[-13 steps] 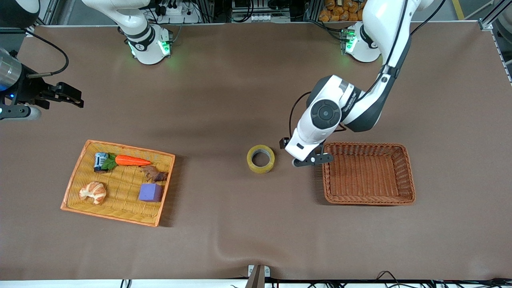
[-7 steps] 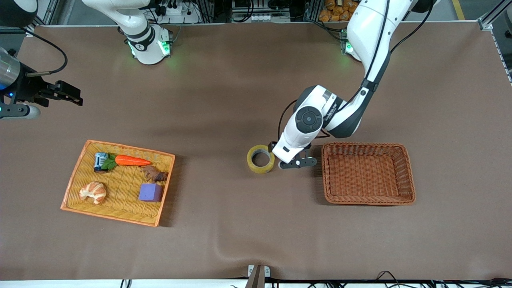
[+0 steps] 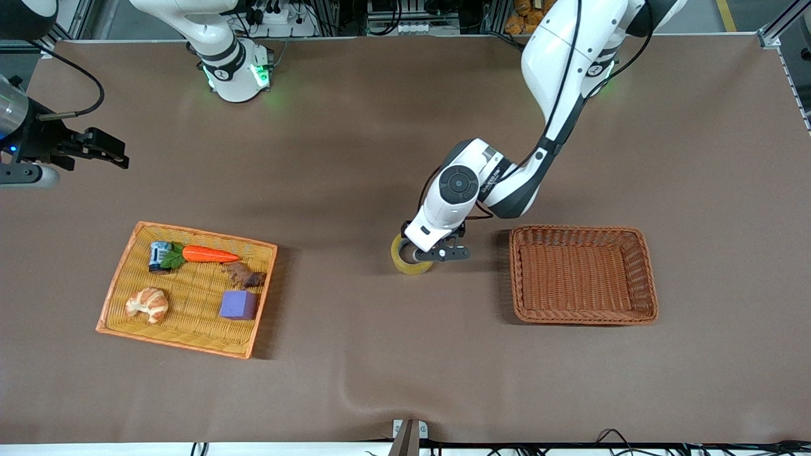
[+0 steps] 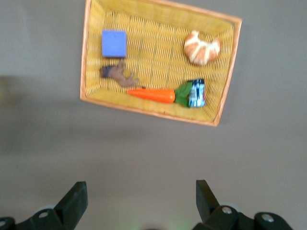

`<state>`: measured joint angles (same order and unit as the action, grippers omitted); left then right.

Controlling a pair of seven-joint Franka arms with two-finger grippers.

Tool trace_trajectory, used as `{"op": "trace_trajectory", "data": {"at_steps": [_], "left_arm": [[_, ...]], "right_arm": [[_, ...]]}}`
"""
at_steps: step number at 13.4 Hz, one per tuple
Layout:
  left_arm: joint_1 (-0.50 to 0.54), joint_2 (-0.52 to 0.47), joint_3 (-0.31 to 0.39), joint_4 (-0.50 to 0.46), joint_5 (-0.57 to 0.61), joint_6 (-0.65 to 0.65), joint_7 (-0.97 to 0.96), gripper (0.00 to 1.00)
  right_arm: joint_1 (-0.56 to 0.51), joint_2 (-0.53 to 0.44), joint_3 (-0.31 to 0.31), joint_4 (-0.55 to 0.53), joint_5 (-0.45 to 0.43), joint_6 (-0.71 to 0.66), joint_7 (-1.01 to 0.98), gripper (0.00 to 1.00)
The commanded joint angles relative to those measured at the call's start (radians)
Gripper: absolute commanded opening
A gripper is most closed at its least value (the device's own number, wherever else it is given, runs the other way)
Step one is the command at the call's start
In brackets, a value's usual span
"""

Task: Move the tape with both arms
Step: 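Close the left gripper on the tape roll rim, then carry the tape roll into the brown basket with the left gripper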

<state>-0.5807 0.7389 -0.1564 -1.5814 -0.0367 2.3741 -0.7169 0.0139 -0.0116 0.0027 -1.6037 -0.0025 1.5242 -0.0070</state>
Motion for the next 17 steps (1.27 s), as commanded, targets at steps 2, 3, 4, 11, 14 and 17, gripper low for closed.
{"op": "trace_trajectory", "data": {"at_steps": [2,3,4,11,14,17], "left_arm": [[-0.004,0.042,0.011,0.035,0.02,0.036,0.002,0.87],[-0.004,0.051,0.012,0.037,0.018,0.043,0.002,0.83],[-0.004,0.056,0.012,0.037,0.018,0.056,0.004,0.75],[0.001,0.056,0.014,0.046,0.02,0.074,-0.001,0.0],[0.027,0.014,0.017,0.058,0.023,0.07,0.014,0.0],[0.106,-0.096,0.005,0.043,0.021,0.004,0.057,0.0]], "right_arm": [[-0.023,-0.016,0.011,0.034,0.001,0.007,-0.011,1.0],[-0.025,-0.016,0.011,0.039,-0.002,0.008,-0.013,1.0],[-0.025,-0.016,0.011,0.042,-0.014,0.008,-0.011,1.0],[-0.037,0.025,0.005,0.07,-0.019,0.016,0.001,1.0],[-0.054,0.019,0.007,0.071,-0.02,0.016,0.001,1.0],[-0.058,0.019,0.005,0.064,-0.024,0.008,0.001,1.0]]}}
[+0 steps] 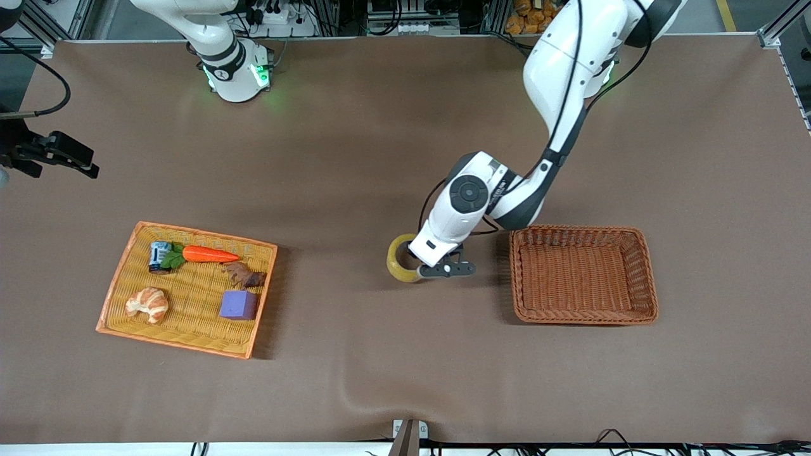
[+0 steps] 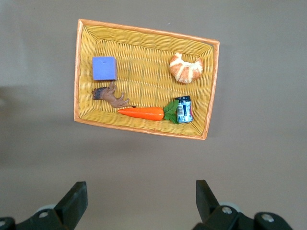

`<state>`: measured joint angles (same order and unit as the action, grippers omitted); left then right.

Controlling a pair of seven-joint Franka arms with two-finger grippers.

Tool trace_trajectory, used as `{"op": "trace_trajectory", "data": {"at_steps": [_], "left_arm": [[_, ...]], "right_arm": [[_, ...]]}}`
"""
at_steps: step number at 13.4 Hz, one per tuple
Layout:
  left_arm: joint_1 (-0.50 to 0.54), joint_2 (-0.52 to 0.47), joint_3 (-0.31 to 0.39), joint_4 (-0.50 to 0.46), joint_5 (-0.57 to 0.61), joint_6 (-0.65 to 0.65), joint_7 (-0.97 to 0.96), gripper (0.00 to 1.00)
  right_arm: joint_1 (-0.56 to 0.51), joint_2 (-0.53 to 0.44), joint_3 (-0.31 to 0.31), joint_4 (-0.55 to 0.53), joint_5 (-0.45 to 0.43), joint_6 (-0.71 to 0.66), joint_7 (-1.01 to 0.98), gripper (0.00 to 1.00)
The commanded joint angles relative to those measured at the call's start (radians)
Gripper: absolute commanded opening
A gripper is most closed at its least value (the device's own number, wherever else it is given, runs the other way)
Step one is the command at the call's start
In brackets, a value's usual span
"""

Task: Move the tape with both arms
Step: 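Carry the tape roll into the brown basket with the left gripper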

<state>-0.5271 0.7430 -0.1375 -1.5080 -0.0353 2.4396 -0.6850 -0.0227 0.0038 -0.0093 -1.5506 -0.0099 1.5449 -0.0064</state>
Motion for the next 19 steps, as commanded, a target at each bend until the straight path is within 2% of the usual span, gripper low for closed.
{"op": "trace_trajectory", "data": {"at_steps": [1,5,8,11,12,15,19], "left_arm": [[0.061,-0.137,-0.013,-0.035,0.02,-0.098,0.038,0.0],[0.188,-0.347,-0.014,-0.144,0.015,-0.267,0.148,0.0],[0.349,-0.442,-0.014,-0.291,0.014,-0.315,0.331,0.0],[0.547,-0.433,-0.017,-0.403,0.009,-0.243,0.592,0.0],[0.556,-0.435,-0.017,-0.449,0.008,-0.194,0.623,0.0],[0.587,-0.397,-0.014,-0.489,0.008,-0.176,0.636,0.0],[0.624,-0.33,-0.016,-0.483,0.02,-0.133,0.648,0.0]], "right_arm": [[-0.026,0.004,0.015,0.011,-0.018,-0.017,0.0,1.0],[-0.045,0.005,0.017,0.015,-0.018,-0.016,0.002,1.0],[-0.049,0.005,0.017,0.018,-0.019,-0.008,0.0,1.0],[-0.059,0.007,0.017,0.02,-0.019,0.003,0.0,1.0],[-0.068,0.007,0.017,0.02,-0.019,0.006,0.0,1.0],[-0.075,0.012,0.017,0.02,-0.019,0.049,0.0,1.0],[-0.08,0.01,0.017,0.023,-0.004,0.11,0.002,1.0]]}}
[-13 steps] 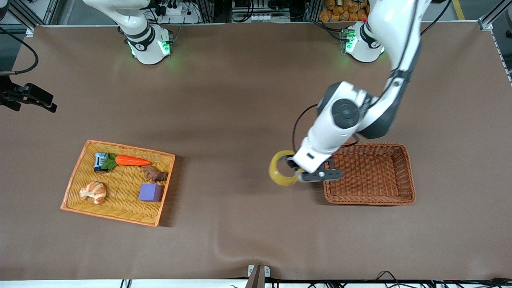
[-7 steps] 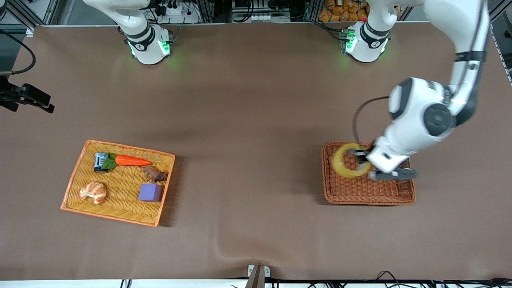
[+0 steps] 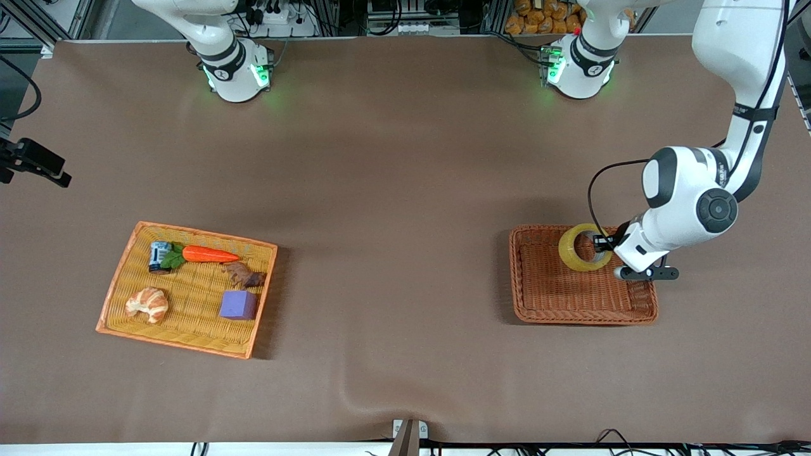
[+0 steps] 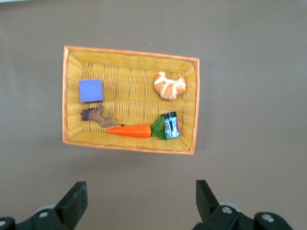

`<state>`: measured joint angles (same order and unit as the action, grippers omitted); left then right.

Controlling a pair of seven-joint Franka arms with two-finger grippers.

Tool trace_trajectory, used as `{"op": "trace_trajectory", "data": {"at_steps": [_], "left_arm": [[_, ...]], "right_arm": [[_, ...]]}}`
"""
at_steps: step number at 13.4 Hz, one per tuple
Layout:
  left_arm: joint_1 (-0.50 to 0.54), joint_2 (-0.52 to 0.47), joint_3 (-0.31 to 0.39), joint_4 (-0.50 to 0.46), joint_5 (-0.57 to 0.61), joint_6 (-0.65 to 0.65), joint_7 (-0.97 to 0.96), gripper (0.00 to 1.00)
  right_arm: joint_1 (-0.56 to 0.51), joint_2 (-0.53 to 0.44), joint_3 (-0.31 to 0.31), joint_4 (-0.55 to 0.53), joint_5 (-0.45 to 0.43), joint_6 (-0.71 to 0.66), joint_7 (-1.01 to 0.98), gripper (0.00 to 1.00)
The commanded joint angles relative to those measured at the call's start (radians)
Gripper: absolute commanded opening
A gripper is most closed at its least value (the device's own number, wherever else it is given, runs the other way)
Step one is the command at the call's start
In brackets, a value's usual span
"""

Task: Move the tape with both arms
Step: 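Carry the tape roll into the brown basket with the left gripper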

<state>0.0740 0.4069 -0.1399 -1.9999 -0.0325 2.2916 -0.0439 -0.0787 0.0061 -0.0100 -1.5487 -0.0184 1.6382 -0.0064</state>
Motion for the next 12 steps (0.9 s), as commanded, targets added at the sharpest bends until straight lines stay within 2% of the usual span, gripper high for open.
{"op": "trace_trajectory", "data": {"at_steps": [1,3,4,5,6,8,10,12], "left_arm": [[0.01,0.006,-0.012,0.023,0.017,0.016,0.019,0.01],[-0.009,0.026,-0.013,0.078,0.017,0.014,0.024,0.02],[-0.02,0.05,-0.012,0.11,0.019,0.014,0.024,0.12],[-0.022,0.065,-0.013,0.13,0.019,0.014,0.03,0.37],[-0.022,0.069,-0.012,0.136,0.019,0.014,0.048,0.99],[-0.022,0.066,-0.013,0.167,0.019,0.005,0.07,1.0],[-0.03,0.044,-0.015,0.178,0.019,-0.018,0.076,1.0],[-0.027,-0.038,-0.03,0.19,0.019,-0.046,0.078,1.0]], "right_arm": [[-0.023,0.005,0.019,0.028,0.009,0.02,0.003,1.0],[-0.007,0.003,0.031,0.042,0.028,0.005,0.003,1.0],[0.016,0.006,0.038,0.042,0.029,-0.001,0.003,1.0],[0.034,0.006,0.036,0.041,0.019,-0.006,0.002,1.0],[0.034,0.008,0.038,0.038,0.017,-0.006,0.002,1.0],[0.022,0.008,0.032,0.041,0.031,-0.011,-0.001,1.0],[0.027,0.008,0.032,0.042,0.031,-0.081,0.002,1.0],[0.02,0.006,0.03,0.042,0.031,-0.136,0.005,1.0]]}}
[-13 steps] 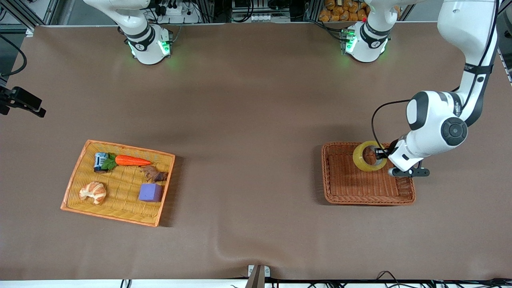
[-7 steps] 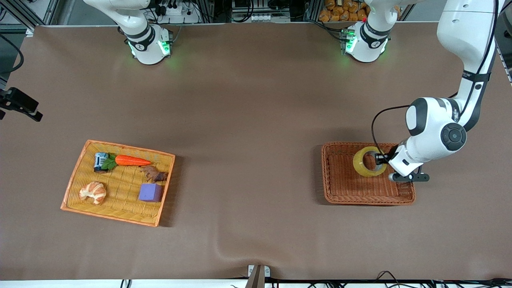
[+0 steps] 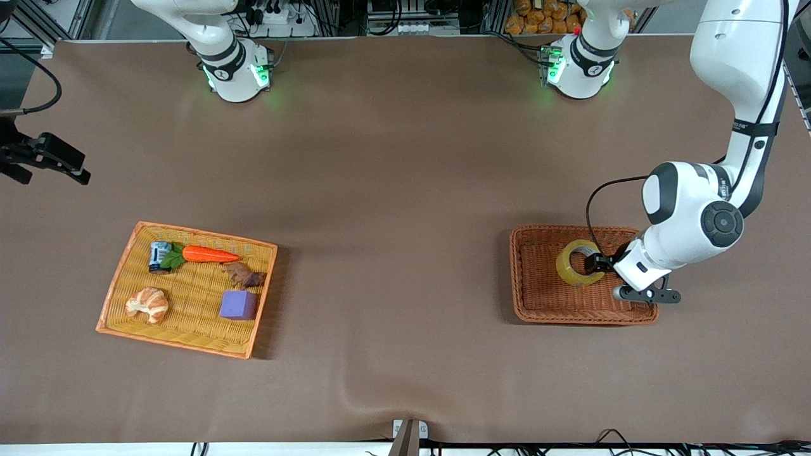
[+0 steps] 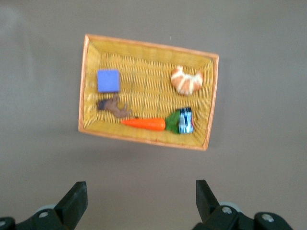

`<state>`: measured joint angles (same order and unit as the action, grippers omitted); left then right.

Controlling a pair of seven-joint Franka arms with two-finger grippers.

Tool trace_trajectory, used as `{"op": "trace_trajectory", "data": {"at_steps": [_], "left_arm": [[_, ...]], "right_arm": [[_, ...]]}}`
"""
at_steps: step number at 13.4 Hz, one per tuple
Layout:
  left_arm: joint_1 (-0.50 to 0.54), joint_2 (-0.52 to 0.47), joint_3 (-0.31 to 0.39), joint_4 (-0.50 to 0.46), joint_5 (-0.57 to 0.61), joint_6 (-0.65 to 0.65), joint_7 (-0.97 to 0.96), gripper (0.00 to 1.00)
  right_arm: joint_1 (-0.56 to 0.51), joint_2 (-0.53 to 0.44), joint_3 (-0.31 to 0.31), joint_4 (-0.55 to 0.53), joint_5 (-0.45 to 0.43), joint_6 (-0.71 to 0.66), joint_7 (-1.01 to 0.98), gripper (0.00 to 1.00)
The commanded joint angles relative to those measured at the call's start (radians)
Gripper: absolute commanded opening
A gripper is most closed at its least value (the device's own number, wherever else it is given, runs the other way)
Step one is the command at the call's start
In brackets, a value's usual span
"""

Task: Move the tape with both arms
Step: 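Open the left gripper and release the tape roll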

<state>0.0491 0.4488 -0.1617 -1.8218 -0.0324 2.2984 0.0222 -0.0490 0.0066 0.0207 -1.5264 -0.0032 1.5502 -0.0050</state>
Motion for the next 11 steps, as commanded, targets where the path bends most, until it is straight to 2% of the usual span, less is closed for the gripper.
{"op": "trace_trajectory", "data": {"at_steps": [1,6,8,10,11], "left_arm": [[-0.002,-0.119,-0.013,0.036,0.019,-0.094,0.01,1.0],[0.001,-0.22,-0.016,0.349,0.019,-0.613,-0.004,1.0],[0.0,-0.246,-0.013,0.429,0.067,-0.784,-0.007,1.0],[-0.008,-0.292,-0.024,0.44,0.224,-0.824,-0.002,1.0],[-0.002,-0.306,-0.024,0.44,0.221,-0.829,0.005,1.0]], "right_arm": [[-0.011,0.006,-0.002,0.02,0.015,-0.056,0.002,1.0],[-0.008,0.013,-0.001,0.022,0.012,-0.036,0.0,1.0],[-0.023,0.012,-0.004,0.022,0.003,-0.03,-0.001,1.0],[-0.051,0.012,-0.002,0.023,-0.001,-0.029,-0.007,1.0],[-0.051,0.012,-0.002,0.023,-0.003,-0.03,-0.01,1.0]]}}
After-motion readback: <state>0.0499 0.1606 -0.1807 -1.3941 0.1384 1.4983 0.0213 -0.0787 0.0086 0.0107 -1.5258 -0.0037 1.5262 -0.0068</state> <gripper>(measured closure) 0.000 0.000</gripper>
